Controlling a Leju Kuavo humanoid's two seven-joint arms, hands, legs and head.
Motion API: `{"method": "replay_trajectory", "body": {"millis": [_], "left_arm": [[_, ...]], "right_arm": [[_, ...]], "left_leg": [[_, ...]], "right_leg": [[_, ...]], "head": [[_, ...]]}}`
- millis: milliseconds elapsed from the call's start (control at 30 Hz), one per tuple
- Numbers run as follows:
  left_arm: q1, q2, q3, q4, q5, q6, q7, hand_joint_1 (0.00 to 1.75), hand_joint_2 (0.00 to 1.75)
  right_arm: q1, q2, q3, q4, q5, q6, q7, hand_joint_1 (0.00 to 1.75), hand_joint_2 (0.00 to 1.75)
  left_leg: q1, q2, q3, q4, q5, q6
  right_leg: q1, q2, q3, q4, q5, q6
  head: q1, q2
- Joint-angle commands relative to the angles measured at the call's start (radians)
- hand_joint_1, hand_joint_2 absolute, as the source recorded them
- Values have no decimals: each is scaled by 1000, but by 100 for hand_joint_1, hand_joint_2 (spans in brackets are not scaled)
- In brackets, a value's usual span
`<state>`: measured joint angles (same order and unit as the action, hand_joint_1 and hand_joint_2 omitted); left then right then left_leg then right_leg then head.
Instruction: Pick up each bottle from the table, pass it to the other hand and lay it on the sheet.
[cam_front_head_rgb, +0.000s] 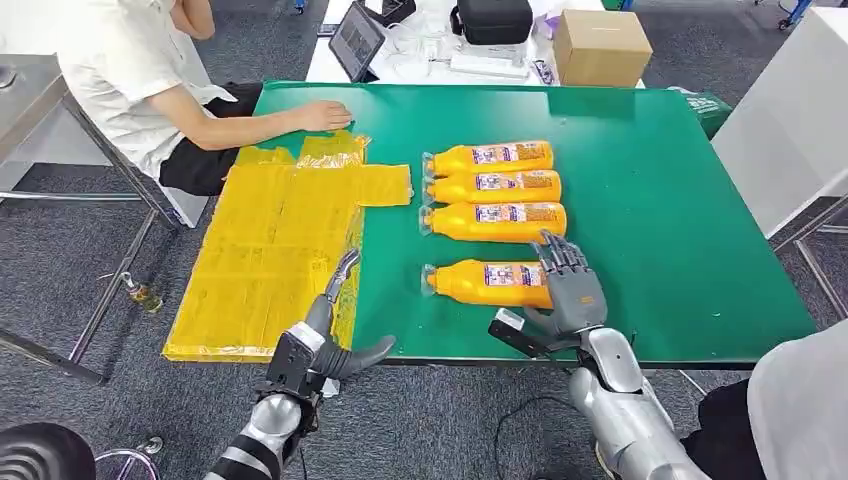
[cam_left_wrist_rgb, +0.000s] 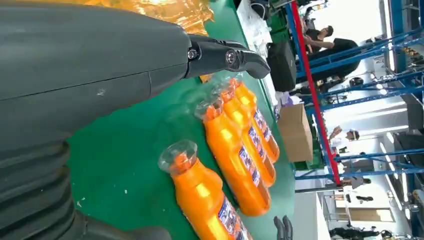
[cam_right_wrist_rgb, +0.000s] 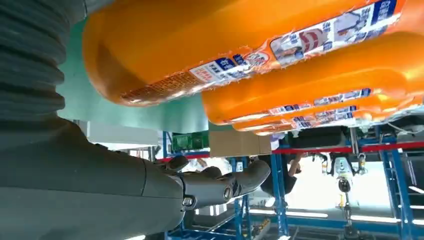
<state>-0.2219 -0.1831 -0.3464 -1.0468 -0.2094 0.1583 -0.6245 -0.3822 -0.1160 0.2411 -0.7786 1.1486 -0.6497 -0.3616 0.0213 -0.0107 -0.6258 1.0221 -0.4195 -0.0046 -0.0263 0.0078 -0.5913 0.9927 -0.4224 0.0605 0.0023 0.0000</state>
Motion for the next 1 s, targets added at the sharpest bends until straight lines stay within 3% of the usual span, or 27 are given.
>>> {"method": "replay_trajectory", "body": {"millis": [33, 333, 500, 533, 567, 833, 867, 1000], "left_arm": [[-76, -16, -45, 112, 25, -19, 10, 0, 175], [-82, -25, -70, 103, 55, -36, 30, 0, 175], [-69, -12, -89, 77, 78, -43, 60, 0, 175], [-65, -11, -88, 73, 84, -47, 64, 0, 175], [-62, -10, -88, 70, 86, -50, 65, 0, 175], [-62, -10, -88, 70, 86, -50, 65, 0, 175], [-61, -11, -86, 68, 91, -53, 69, 0, 175], [-34, -4, -76, 36, 101, -67, 89, 0, 175]], "right_arm": [[-137, 48, 98, 192, -36, 41, 1, 0, 175], [-165, 36, 160, 225, -35, 133, -5, 0, 175], [-173, 2, 229, 194, -49, 318, 123, 2, 175], [-180, -4, 236, 200, -56, 355, 143, 155, 175], [-181, -9, 239, 197, -59, 365, 151, 166, 175], [-181, -9, 239, 197, -59, 365, 151, 166, 175], [-178, -9, 241, 194, -61, 369, 160, 175, 175], [-149, -27, 262, 137, -37, 378, 278, 175, 175]], "left_leg": [[0, 4, 3, 0, -1, 2], [0, 2, 3, 0, -1, 2], [0, 2, 4, 0, -2, 3], [-1, 1, 2, 0, -1, 2], [0, 2, 3, 0, -1, 3], [0, 0, 3, -1, 1, 3], [-1, 1, 2, -1, 1, 3], [0, 1, 3, -1, 0, 3]], "right_leg": [[1, 2, 2, 0, 0, -3], [1, 0, 3, -1, -1, -3], [1, 1, 4, -1, -1, -3], [0, 0, 2, 0, 0, -2], [0, 0, 3, -1, -1, -3], [1, -1, 4, -1, 0, -2], [0, -1, 3, -1, 0, -1], [1, -1, 4, -1, 0, -2]], "head": [[0, 0], [0, 0], [0, 0], [0, 0], [0, 0], [0, 0], [0, 0], [0, 0]]}}
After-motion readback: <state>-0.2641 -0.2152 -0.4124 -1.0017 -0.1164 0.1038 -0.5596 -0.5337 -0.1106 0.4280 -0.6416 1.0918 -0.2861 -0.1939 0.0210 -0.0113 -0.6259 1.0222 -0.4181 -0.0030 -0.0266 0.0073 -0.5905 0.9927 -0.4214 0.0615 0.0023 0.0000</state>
